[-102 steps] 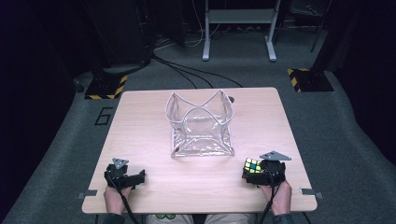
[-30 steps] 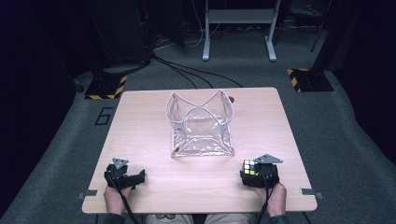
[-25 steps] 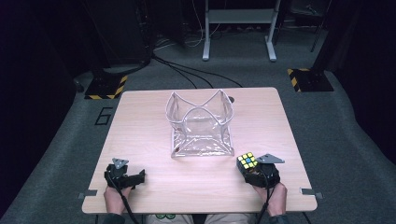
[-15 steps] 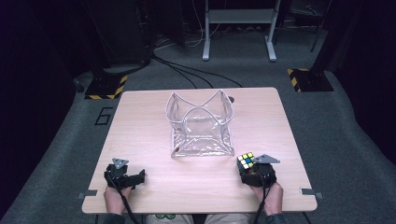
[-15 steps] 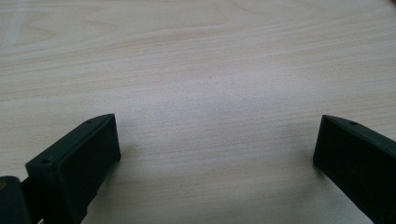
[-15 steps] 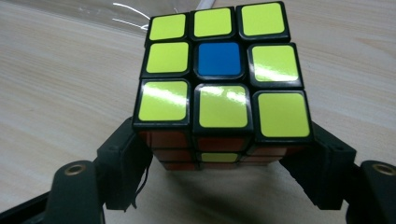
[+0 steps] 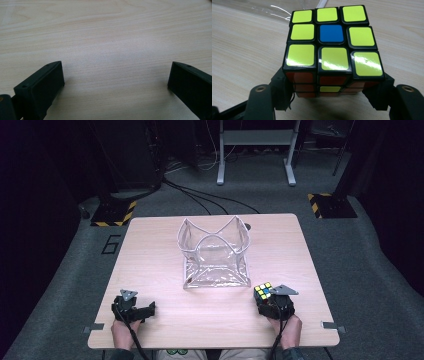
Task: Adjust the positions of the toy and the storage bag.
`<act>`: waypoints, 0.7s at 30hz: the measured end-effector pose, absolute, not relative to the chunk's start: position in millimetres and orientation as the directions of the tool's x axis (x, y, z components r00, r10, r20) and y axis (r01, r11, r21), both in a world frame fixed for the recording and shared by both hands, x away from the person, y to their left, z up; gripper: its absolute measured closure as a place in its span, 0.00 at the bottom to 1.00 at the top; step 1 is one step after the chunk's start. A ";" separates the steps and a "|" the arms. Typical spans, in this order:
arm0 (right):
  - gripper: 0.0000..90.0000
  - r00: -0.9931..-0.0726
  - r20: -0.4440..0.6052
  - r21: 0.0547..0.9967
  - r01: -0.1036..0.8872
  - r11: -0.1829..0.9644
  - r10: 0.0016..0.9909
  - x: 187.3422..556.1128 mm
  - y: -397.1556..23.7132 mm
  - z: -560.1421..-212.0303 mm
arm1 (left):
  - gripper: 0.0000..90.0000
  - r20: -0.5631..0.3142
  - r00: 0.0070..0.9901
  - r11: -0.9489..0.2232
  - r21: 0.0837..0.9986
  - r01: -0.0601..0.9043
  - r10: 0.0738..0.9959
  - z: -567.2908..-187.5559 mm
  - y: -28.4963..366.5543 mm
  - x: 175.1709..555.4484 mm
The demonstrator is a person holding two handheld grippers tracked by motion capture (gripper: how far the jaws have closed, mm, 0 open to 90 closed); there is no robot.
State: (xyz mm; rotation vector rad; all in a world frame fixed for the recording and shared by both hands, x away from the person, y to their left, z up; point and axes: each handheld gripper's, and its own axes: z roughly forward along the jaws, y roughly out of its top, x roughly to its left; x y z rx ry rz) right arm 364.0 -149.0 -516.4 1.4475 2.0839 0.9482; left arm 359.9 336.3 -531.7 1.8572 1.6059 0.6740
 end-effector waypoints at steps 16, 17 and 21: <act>0.37 -0.436 0.020 0.774 0.577 0.263 0.900 358.7 -136.2 -500.9 | 0.00 -0.001 0.145 -0.101 0.714 0.693 0.989 -531.6 336.4 359.9; 0.37 -0.441 0.021 0.774 0.576 0.265 0.897 358.1 -134.3 -499.2 | 0.00 -0.001 0.145 -0.101 0.714 0.693 0.989 -531.6 336.4 359.9; 0.37 -0.463 0.021 0.780 0.562 0.275 0.886 357.7 -127.8 -495.1 | 0.00 -0.001 0.145 -0.101 0.714 0.693 0.989 -531.6 336.4 359.9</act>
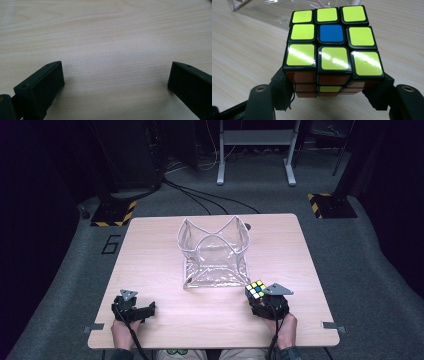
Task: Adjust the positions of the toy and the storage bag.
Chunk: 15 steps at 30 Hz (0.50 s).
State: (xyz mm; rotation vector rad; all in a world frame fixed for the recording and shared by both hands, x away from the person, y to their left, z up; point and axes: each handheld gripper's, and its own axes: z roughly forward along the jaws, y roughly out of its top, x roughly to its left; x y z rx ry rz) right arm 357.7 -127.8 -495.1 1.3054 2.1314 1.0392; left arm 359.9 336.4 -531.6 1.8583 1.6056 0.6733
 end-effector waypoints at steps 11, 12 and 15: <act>0.37 -0.525 0.018 0.784 0.535 0.314 0.851 356.6 -108.8 -489.3 | 0.00 0.000 0.144 -0.101 0.715 0.692 0.990 -531.7 336.3 360.0; 0.37 -0.534 0.021 0.785 0.532 0.317 0.845 356.7 -105.2 -489.1 | 0.00 -0.001 0.145 -0.101 0.714 0.693 0.989 -531.6 336.4 360.0; 0.37 -0.544 0.019 0.784 0.529 0.325 0.839 356.5 -101.0 -488.6 | 0.00 -0.001 0.145 -0.101 0.713 0.694 0.989 -531.5 336.4 359.9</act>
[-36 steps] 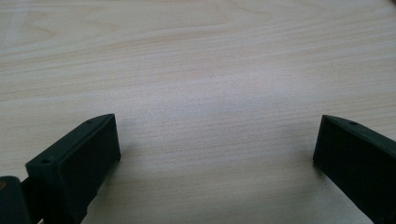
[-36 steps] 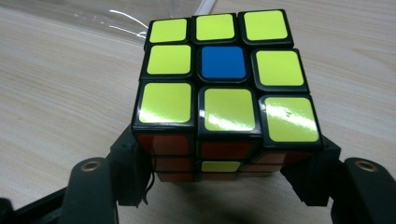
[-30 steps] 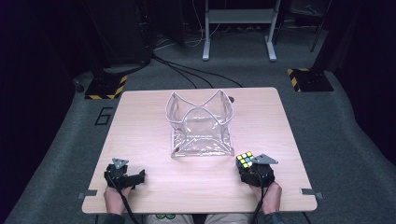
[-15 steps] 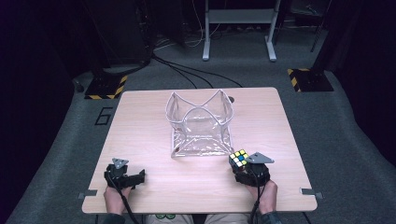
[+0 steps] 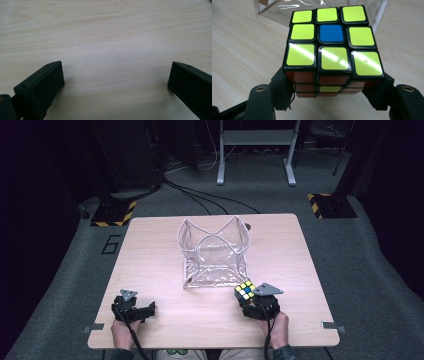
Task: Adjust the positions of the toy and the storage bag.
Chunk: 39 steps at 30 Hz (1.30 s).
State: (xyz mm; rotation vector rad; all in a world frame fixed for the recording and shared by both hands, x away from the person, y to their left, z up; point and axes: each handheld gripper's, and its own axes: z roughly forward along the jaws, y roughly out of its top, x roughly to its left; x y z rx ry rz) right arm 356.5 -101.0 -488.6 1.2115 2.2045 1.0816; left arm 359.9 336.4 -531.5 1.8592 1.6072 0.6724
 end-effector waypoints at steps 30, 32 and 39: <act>0.37 -0.666 0.046 0.761 0.506 0.406 0.744 360.2 -52.2 -500.0 | 0.00 0.002 0.143 -0.101 0.714 0.693 0.990 -531.5 336.3 359.9; 0.37 -0.672 0.051 0.757 0.508 0.410 0.739 361.0 -48.5 -502.0 | 0.00 0.001 0.142 -0.100 0.714 0.693 0.990 -531.5 336.3 359.9; 0.37 -0.696 0.047 0.745 0.502 0.438 0.717 362.9 -35.1 -509.3 | 0.00 0.001 0.142 -0.100 0.714 0.693 0.990 -531.5 336.2 359.9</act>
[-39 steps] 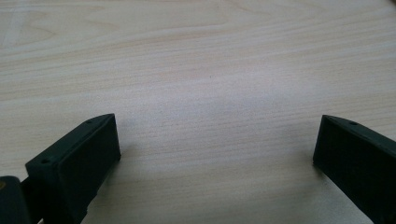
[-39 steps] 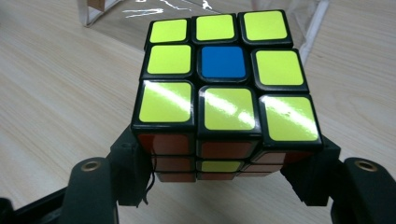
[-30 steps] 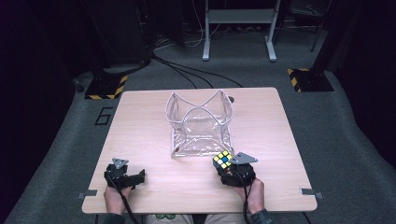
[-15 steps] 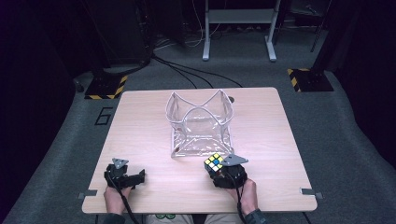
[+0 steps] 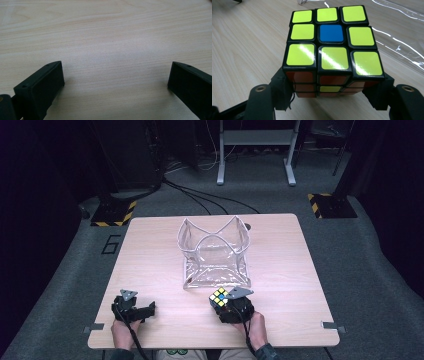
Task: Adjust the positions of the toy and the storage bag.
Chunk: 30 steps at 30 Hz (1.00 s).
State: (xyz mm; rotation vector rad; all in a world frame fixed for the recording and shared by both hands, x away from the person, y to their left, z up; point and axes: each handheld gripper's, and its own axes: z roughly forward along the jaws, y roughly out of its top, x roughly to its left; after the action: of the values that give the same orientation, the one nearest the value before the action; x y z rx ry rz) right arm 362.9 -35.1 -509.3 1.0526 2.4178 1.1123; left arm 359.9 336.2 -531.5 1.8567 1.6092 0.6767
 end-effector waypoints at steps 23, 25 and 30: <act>0.37 -0.717 0.012 0.732 0.481 0.482 0.697 360.9 -19.3 -519.5 | 0.00 0.003 0.142 -0.101 0.714 0.693 0.990 -531.5 336.2 359.9; 0.37 -0.715 0.006 0.729 0.482 0.486 0.699 360.6 -18.5 -520.1 | 0.00 0.000 0.142 -0.100 0.713 0.694 0.990 -531.5 336.2 359.9; 0.37 -0.716 0.002 0.723 0.483 0.494 0.698 361.2 -17.9 -522.0 | 0.00 0.001 0.142 -0.100 0.713 0.694 0.990 -531.5 336.2 359.9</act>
State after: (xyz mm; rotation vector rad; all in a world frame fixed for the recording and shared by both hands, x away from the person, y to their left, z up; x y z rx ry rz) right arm 361.2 -17.9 -522.0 0.9972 2.4499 1.0495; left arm 359.9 336.2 -531.5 1.8575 1.6094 0.6756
